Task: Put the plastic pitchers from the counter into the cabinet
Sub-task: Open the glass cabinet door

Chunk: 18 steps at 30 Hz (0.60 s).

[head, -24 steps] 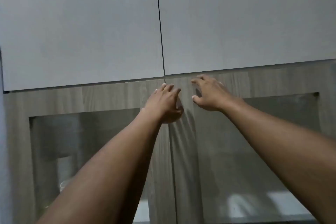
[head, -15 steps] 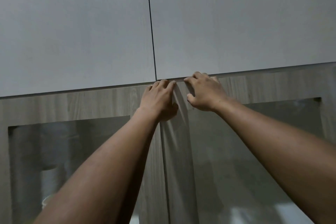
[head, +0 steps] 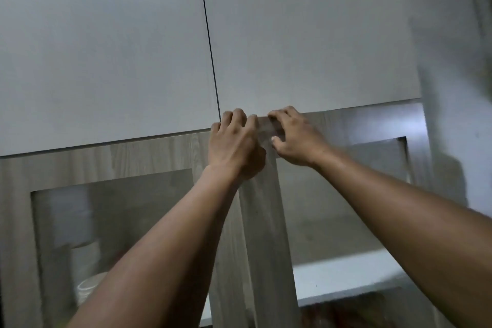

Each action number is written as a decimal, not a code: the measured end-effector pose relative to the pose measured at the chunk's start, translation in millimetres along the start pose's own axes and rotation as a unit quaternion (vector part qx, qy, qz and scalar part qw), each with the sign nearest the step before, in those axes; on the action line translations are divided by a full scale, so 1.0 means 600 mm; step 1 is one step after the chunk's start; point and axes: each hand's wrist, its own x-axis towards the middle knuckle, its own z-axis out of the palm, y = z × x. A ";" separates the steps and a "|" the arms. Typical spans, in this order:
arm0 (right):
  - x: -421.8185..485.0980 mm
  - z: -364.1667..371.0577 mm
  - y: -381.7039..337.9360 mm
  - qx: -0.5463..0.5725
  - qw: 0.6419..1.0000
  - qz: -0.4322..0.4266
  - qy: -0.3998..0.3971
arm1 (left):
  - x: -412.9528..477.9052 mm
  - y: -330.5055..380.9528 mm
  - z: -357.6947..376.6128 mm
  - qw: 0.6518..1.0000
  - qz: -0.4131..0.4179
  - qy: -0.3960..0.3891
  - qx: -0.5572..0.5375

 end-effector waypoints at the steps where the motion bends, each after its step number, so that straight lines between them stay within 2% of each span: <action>1: -0.017 -0.016 -0.004 0.010 1.000 0.000 0.009 | -0.010 0.016 -0.019 1.000 0.000 0.015 -0.008; 6: -0.096 -0.110 -0.015 0.064 0.996 0.013 0.055 | -0.028 0.094 -0.119 0.992 -0.001 0.062 -0.107; 9: -0.147 -0.170 -0.014 0.079 0.993 0.027 0.081 | -0.041 0.141 -0.171 0.952 -0.037 0.092 -0.289; 12: -0.196 -0.227 -0.011 0.120 0.989 0.048 0.071 | -0.057 0.188 -0.225 0.868 -0.131 0.102 -0.467; 14: -0.228 -0.263 -0.005 0.174 0.980 0.074 0.055 | -0.061 0.210 -0.248 0.788 -0.183 0.083 -0.582; 17: -0.285 -0.315 0.006 0.206 0.974 0.086 0.040 | -0.074 0.253 -0.276 0.650 -0.223 0.041 -0.726; 18: -0.305 -0.328 0.009 0.212 0.973 0.083 0.035 | -0.079 0.272 -0.284 0.617 -0.229 0.030 -0.752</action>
